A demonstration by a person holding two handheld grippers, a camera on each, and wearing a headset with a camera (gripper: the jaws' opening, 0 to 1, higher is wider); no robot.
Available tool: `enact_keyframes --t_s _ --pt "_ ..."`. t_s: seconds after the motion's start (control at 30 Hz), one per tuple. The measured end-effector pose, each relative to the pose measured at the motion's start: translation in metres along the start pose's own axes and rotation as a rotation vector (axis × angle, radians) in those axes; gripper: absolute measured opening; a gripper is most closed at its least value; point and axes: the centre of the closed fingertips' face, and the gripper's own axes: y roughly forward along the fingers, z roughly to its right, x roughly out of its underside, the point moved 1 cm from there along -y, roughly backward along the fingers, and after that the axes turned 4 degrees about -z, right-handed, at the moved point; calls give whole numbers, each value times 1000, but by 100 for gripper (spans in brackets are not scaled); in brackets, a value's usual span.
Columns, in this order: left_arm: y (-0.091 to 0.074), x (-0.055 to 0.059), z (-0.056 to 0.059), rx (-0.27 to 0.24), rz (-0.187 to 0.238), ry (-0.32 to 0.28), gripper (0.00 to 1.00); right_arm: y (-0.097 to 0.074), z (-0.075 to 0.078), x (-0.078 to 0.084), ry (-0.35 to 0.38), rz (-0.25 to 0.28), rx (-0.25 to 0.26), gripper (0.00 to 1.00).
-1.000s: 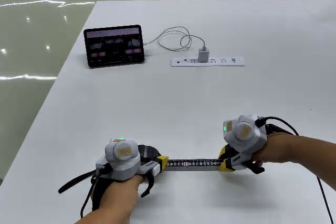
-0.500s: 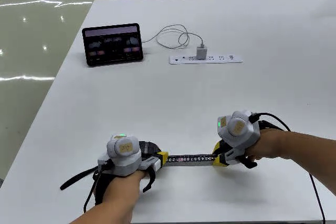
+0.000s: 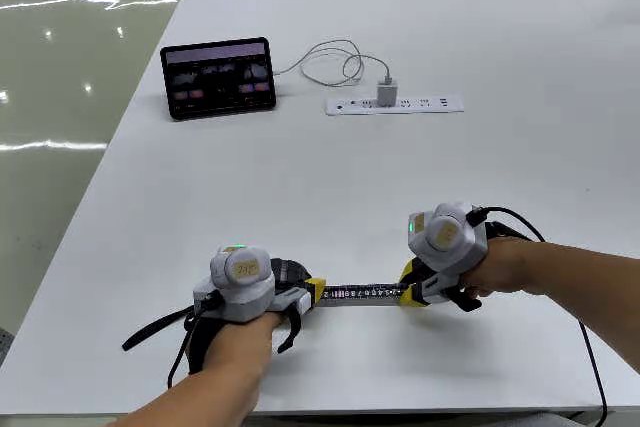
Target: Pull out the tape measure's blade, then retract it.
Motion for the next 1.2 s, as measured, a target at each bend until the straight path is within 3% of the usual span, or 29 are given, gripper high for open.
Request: enact_keyframes --t_s 0.3,0.9,1.2 --pt "-1 0 0 -2 2 1 64 2 0 -6 36 22 2 11" --pt "0 -6 -1 -13 33 11 64 6 -1 -18 12 31 2 11" --pt "-1 -3 0 -8 26 11 64 11 -2 -27 9 34 0 11"
